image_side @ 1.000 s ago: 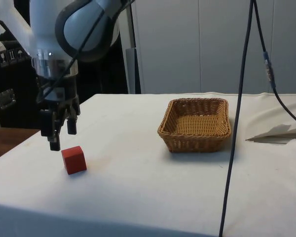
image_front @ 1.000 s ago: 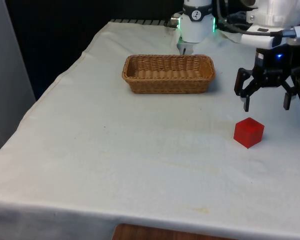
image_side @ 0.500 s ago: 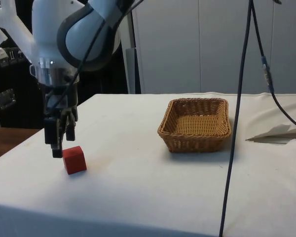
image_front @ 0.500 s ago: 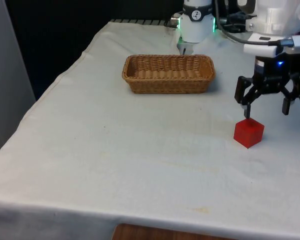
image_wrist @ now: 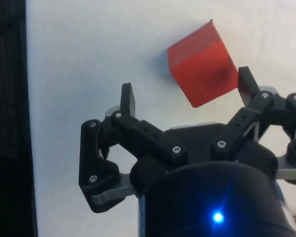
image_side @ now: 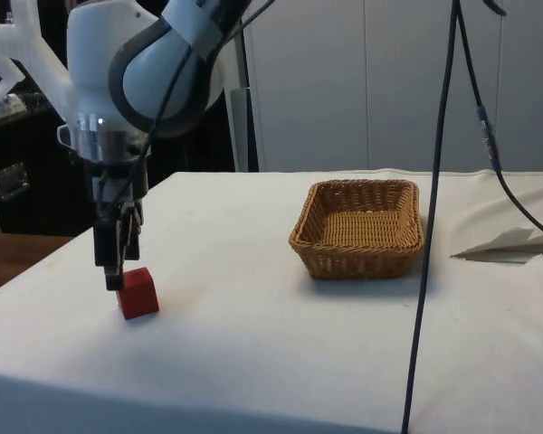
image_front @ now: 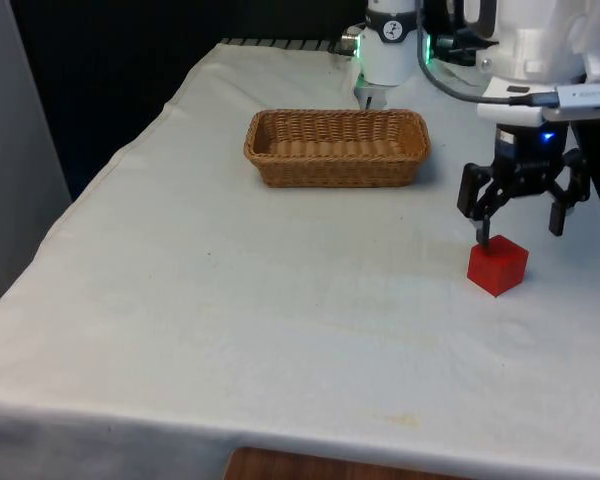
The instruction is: Pick up the cube and place it into the basket.
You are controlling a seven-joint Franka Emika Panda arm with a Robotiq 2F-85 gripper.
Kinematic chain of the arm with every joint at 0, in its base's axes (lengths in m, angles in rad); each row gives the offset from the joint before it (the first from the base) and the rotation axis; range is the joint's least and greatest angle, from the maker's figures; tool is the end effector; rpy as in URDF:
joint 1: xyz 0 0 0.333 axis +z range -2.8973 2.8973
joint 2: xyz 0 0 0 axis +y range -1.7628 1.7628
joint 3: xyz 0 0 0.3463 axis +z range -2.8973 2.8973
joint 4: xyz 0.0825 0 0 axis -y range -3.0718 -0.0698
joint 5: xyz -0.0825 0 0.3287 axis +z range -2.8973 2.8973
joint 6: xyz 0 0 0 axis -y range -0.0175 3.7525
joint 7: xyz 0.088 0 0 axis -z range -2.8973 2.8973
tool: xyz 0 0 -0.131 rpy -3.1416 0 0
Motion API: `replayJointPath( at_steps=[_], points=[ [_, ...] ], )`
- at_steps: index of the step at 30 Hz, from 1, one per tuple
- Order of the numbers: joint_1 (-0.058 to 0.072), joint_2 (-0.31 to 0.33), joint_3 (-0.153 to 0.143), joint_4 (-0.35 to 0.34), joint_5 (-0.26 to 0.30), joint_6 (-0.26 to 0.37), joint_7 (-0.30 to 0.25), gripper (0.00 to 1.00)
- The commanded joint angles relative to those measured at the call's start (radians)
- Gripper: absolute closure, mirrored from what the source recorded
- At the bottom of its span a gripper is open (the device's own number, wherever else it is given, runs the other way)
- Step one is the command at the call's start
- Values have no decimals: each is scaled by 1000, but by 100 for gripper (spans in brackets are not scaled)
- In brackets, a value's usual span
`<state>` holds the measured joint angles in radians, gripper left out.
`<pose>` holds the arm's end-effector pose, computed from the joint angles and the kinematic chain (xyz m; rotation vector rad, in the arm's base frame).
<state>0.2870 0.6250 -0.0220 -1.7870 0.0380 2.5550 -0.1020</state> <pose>0.6325 0.1735 0.2585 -3.0661 -0.5294 -0.2212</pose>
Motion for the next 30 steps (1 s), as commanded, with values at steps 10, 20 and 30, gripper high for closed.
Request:
replayJointPath(
  at_steps=[10, 20, 30],
  points=[
    [-30, 14, 6, 1, 9, 7, -85, 0],
    [-38, 54, 3, 39, 9, 1, -130, 0],
    [-23, 68, 2, 44, -1, 9, -124, 0]
  ],
)
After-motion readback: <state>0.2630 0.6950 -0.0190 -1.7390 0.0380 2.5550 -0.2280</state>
